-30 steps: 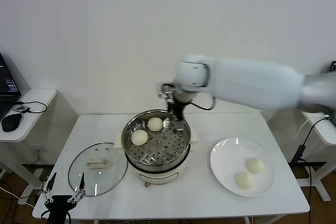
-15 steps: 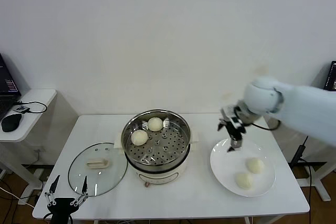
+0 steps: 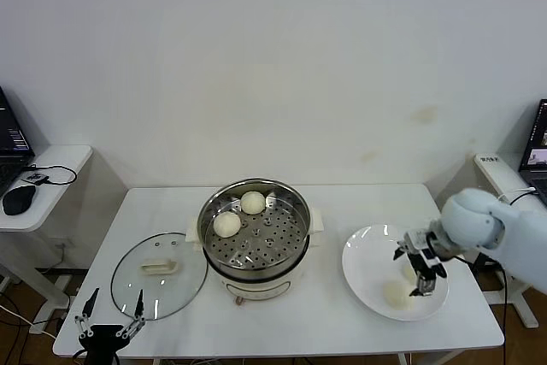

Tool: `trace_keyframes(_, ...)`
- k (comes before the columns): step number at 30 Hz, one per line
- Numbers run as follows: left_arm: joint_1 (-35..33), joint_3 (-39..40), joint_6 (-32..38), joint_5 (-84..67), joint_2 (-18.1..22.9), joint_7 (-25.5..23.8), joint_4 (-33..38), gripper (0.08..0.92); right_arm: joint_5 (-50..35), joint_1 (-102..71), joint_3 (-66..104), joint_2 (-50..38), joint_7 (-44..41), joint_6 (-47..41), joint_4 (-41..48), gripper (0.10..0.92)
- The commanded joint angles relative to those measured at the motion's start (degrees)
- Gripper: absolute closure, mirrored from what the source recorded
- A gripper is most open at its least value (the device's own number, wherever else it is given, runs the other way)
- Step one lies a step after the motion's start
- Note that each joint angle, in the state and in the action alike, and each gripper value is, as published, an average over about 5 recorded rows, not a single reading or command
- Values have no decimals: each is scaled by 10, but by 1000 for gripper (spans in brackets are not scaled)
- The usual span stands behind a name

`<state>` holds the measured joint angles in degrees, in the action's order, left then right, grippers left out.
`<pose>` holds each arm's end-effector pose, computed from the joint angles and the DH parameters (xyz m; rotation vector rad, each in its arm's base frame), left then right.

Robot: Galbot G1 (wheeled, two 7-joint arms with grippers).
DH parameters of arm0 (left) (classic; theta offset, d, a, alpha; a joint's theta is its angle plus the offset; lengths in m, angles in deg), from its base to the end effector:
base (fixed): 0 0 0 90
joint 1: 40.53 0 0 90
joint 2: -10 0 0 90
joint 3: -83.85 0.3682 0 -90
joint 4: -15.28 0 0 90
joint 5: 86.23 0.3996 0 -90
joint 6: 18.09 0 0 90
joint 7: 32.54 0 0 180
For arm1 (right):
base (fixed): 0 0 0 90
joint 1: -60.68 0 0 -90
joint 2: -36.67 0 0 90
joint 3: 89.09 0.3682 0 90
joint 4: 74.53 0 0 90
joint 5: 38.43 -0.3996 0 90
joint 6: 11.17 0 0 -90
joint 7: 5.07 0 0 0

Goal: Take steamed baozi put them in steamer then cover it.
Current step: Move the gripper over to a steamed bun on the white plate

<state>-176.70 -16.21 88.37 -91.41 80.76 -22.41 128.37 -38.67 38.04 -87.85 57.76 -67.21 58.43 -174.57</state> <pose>0.1219 0.1303 -0.3847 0.1604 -3.0472 -0.4373 0.4412 -0.1370 -0.1748 1.3445 -1.2746 1.3712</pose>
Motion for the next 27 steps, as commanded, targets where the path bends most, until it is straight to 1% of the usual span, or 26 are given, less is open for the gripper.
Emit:
trace_keyframes(1, 1, 1, 0, 1, 0, 1, -1, 177, 45, -106, 57, -27, 23, 16, 2, 203)
trace_keyframes(9, 1, -4, 1, 0, -1, 1, -3, 177, 59, -116, 57, 19, 45, 16, 35, 203)
trace_keyframes(17, 2, -8, 1, -1, 0, 0, -5, 177, 65, -132, 62, 39, 49, 15, 59, 203)
trace_keyframes(20, 2, -9, 2, -2, 0, -1, -7, 177, 68, -139, 67, 44, 49, 14, 64, 221)
trace_keyframes(27, 0, -12, 2, -2, 1, 0, -6, 177, 70, -150, 73, 52, 46, 11, 74, 291)
